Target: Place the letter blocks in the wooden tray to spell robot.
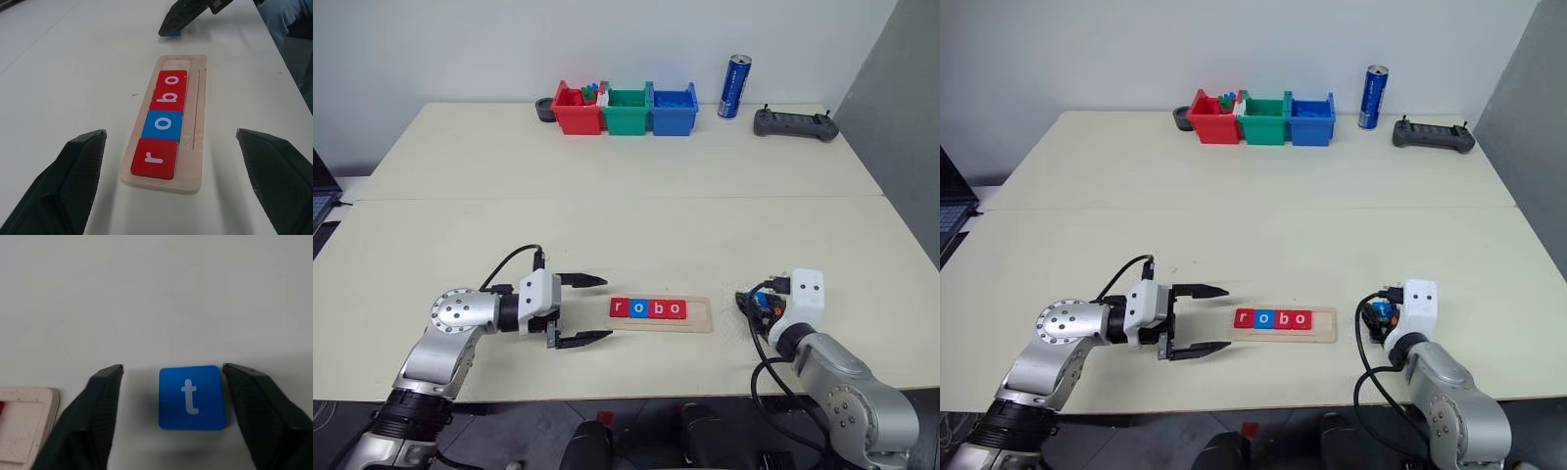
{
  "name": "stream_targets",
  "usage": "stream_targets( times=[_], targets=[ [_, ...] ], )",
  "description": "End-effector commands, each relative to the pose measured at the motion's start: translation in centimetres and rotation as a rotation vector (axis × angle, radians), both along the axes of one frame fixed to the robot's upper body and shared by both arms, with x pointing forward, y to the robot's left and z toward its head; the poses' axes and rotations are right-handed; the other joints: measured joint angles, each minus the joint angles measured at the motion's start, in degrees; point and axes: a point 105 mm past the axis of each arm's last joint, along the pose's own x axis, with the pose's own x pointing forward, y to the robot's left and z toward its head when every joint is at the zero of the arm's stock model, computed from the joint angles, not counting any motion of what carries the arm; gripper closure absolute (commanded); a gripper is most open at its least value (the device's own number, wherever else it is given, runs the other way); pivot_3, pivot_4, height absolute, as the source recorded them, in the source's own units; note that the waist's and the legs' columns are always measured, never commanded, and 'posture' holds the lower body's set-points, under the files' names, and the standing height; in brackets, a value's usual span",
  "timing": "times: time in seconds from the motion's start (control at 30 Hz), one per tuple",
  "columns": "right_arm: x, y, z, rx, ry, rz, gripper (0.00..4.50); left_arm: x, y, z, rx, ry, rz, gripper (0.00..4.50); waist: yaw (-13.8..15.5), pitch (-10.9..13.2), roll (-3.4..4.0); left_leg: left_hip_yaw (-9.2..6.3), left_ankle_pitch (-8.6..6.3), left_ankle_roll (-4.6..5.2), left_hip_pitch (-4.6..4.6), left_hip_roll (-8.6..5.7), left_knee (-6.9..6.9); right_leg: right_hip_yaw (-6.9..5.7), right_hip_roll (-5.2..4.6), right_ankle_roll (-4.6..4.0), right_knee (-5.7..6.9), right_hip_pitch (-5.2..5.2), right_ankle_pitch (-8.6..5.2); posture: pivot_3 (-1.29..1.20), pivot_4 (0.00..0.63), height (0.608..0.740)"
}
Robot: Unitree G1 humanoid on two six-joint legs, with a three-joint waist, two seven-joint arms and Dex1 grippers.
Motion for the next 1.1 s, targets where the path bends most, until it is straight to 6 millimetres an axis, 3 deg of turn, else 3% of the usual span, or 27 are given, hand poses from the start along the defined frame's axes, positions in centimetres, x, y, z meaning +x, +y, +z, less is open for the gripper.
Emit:
stream_targets(
  times=[0.03,0.1,0.23,0.33,0.47,0.7,1.07,1.1],
  targets=[
    [0.5,-0.9,2.7,-0.022,-0.099,0.001,0.01,-0.1,-0.3,0.6,-0.003,-0.027,-0.013,0.0,0.01,0.01,0.01,0.0,0.0,0.0,-0.01,0.0,0.0,0.0,0.0,0.0,-0.01,-0.01,0.0,0.0,0.15,0.74],
    [0.6,-0.9,3.5,-0.026,-0.116,0.046,0.01,-0.1,-0.4,0.8,-0.003,-0.028,-0.014,0.0,0.05,0.01,0.01,0.0,0.0,0.0,-0.02,-0.01,-0.01,0.0,-0.01,0.0,-0.01,-0.01,0.0,0.0,0.15,0.74],
    [-0.5,0.8,4.8,-0.084,-0.111,0.481,0.01,-0.2,-0.8,1.2,-0.005,-0.034,-0.019,0.0,0.14,0.04,0.06,0.01,-0.01,0.01,-0.06,-0.03,-0.01,0.0,-0.03,0.0,-0.07,-0.01,0.0,0.0,0.15,0.74],
    [-1.2,0.6,4.8,-0.151,-0.081,0.658,0.01,-0.1,-1.1,1.6,-0.007,-0.036,-0.019,0.0,0.24,0.05,0.04,0.03,-0.01,0.02,-0.05,-0.05,-0.01,-0.01,-0.05,0.01,-0.09,0.0,-0.01,0.0,0.15,0.74],
    [-1.6,-0.8,2.6,-0.387,0.018,0.911,0.01,0.0,-1.5,2.1,-0.006,-0.039,-0.018,0.0,0.33,0.05,0.02,0.03,-0.01,0.03,-0.04,-0.04,0.0,-0.01,-0.02,0.03,-0.09,0.02,-0.02,0.0,0.15,0.74],
    [0.5,-2.6,1.3,-0.519,0.033,1.041,0.01,-0.1,-2.2,2.7,-0.005,-0.042,-0.018,0.0,0.25,0.1,-0.05,0.07,-0.01,0.02,-0.02,-0.04,0.04,0.02,-0.02,0.03,-0.08,0.02,-0.01,0.0,0.15,0.74],
    [2.2,-3.5,0.9,-0.494,0.114,1.133,0.01,-0.2,-1.3,1.8,0.001,-0.035,0.003,0.0,0.44,0.1,-0.05,0.03,-0.01,0.02,-0.02,-0.04,0.04,-0.01,-0.04,-0.26,-0.07,0.02,0.16,0.0,0.15,0.74],
    [2.4,-3.4,0.9,-0.491,0.117,1.135,0.18,-0.2,-1.2,1.7,0.0,-0.035,0.004,0.0,0.42,0.1,-0.05,0.03,-0.01,0.02,-0.02,-0.04,0.05,-0.01,-0.04,-0.26,-0.06,0.02,0.16,0.0,0.15,0.74]
  ],
)
